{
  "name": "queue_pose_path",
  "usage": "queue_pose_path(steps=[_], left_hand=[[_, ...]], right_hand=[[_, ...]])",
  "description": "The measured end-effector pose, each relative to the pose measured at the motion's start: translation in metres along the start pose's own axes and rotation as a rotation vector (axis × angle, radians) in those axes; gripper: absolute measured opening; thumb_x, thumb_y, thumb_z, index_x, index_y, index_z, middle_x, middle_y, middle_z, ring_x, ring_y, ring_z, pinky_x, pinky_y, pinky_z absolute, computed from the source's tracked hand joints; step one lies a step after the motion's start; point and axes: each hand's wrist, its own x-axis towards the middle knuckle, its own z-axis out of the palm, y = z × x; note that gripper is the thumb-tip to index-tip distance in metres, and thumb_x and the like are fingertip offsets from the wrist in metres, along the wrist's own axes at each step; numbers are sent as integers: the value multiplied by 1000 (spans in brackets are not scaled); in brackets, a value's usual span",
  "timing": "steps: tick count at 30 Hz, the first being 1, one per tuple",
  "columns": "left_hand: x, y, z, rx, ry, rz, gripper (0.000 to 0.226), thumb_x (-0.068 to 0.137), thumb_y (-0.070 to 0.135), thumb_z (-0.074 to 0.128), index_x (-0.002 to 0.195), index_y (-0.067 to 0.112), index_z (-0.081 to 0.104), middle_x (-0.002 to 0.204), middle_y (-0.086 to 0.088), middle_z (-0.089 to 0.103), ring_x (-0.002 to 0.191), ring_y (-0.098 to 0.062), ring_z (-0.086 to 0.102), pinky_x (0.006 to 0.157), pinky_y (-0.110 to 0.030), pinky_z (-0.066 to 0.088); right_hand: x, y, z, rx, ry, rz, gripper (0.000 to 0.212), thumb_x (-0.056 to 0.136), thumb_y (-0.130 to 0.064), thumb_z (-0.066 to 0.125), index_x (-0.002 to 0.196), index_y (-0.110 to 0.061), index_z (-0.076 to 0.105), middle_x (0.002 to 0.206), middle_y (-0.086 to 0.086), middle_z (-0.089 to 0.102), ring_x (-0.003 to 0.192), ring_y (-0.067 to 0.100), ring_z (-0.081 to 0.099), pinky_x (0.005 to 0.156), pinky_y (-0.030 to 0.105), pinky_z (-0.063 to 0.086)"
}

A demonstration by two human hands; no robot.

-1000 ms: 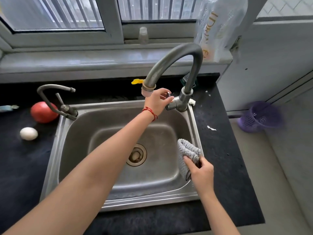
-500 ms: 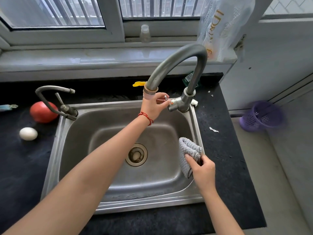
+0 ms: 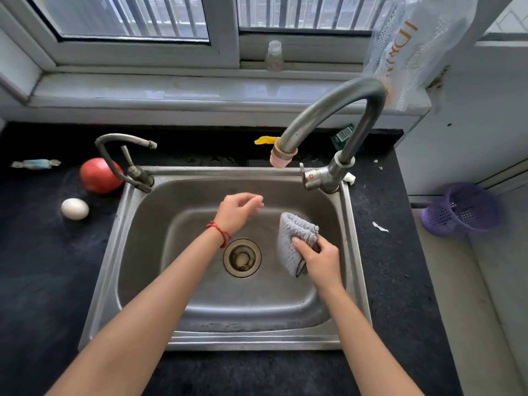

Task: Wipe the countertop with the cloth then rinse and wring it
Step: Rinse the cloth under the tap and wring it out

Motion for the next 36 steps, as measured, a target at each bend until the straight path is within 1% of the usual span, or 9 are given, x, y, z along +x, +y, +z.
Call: queue_pose_path(steps=[3,8,11,15,18,23,27,31,36], left_hand=[[-16,-21,1,-202,-73,-172,22,94,29,47,88,21,66,93,-7,69,93,-25,65,93,-43,50],[-28,-37,8,-589,-112,-338,19,94,23,47,93,15,64,92,-7,66,85,-20,62,78,-33,52],[-25,-42,11,-607,-14,-364,9,89,15,56,87,11,63,85,-7,65,78,-20,62,71,-33,54],[-18,-46,19,-367,183,-368,15,79,14,70,69,12,58,69,-2,60,66,-15,58,56,-19,50],[-13,-51,26,-289,312,-408,29,75,16,74,62,11,49,61,-1,53,56,-13,52,38,-10,43],[-3,-58,34,-507,208,-569,27,80,22,69,67,11,48,72,-8,55,70,-24,56,68,-38,54],[1,-59,27,-460,157,-644,31,82,42,61,82,11,57,73,-6,56,66,-21,50,62,-31,43],[7,-61,32,-872,-134,-920,64,81,71,35,90,14,63,80,-11,64,80,-26,59,82,-42,45],[10,-60,43,-1008,-117,-801,41,79,53,52,72,16,67,68,-3,70,65,-21,66,65,-29,54]], right_hand=[[16,-12,22,92,-85,34,20,80,-6,65,100,-5,65,81,-3,66,77,9,61,67,15,51],[39,-12,47,257,-162,156,26,79,-3,66,104,-6,60,88,5,68,83,19,65,79,31,55],[47,-7,54,46,-154,123,24,82,-9,64,105,-1,61,81,3,66,72,10,61,61,15,52],[56,0,57,-455,-53,-17,17,84,-25,61,80,-9,67,68,4,63,71,20,55,60,29,37],[55,1,64,-585,66,-97,21,85,-30,56,88,-10,65,87,13,70,87,32,59,70,33,40],[59,-4,77,-308,6,-51,15,93,-24,45,88,-10,47,82,2,58,84,26,53,67,30,36],[74,-7,77,6,-58,50,14,97,-19,39,97,-8,48,93,7,53,77,14,52,52,7,43],[78,-11,77,261,-158,278,41,96,-40,35,95,-7,59,92,9,65,80,15,62,70,25,53],[70,-12,77,155,-304,217,31,85,-41,57,89,-11,61,83,3,67,77,16,64,66,22,54]])
